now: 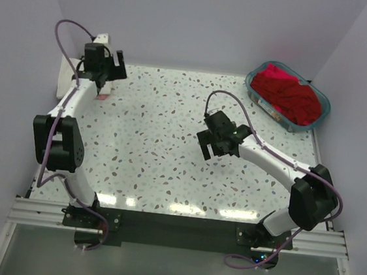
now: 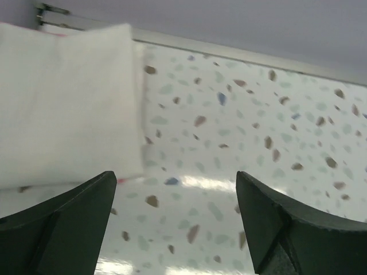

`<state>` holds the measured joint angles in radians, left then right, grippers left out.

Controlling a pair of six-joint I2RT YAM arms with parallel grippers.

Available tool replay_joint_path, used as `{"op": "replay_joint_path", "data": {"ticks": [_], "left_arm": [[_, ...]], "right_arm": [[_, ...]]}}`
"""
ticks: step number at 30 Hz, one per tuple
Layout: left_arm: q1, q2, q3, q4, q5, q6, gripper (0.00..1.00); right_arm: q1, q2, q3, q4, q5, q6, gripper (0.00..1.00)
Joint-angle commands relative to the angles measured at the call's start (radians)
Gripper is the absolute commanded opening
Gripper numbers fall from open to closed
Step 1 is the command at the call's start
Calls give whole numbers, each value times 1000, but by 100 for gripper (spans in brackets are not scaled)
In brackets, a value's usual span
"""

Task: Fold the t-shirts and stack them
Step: Reset both grippers

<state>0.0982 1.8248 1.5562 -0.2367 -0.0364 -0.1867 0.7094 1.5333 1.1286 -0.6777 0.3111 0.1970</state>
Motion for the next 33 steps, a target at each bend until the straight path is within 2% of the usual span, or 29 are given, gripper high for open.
{"op": "replay_joint_path", "data": {"ticks": [1,7,12,16,19,22,28,33], "left_arm": [[-148,-113,-152,74,116,-137,93],[-333,-329,-341,42,124,-171,98],[-350,-611,-479,-62,40,-211,100],[-348,-829,-541,-174,-150,-197,100],[-347,-1008,-591,-265,-377,-238,100],[-347,-1165,-643,-311,-491,-298,100],[-347,-1326,-691,-374,-595,-365,100],[-347,-1421,-729,-401,-635,-407,100]], "right_arm": [[-40,-65,52,18,74,85,99],[-200,-197,91,-55,92,169,99],[-298,-405,83,-134,166,188,99],[-298,-608,65,-164,229,171,99],[-298,-763,30,-166,249,125,99],[-297,-884,7,-191,240,96,99],[-298,-1097,-87,-172,230,33,98],[-297,-1182,-138,-145,198,-28,99]]}}
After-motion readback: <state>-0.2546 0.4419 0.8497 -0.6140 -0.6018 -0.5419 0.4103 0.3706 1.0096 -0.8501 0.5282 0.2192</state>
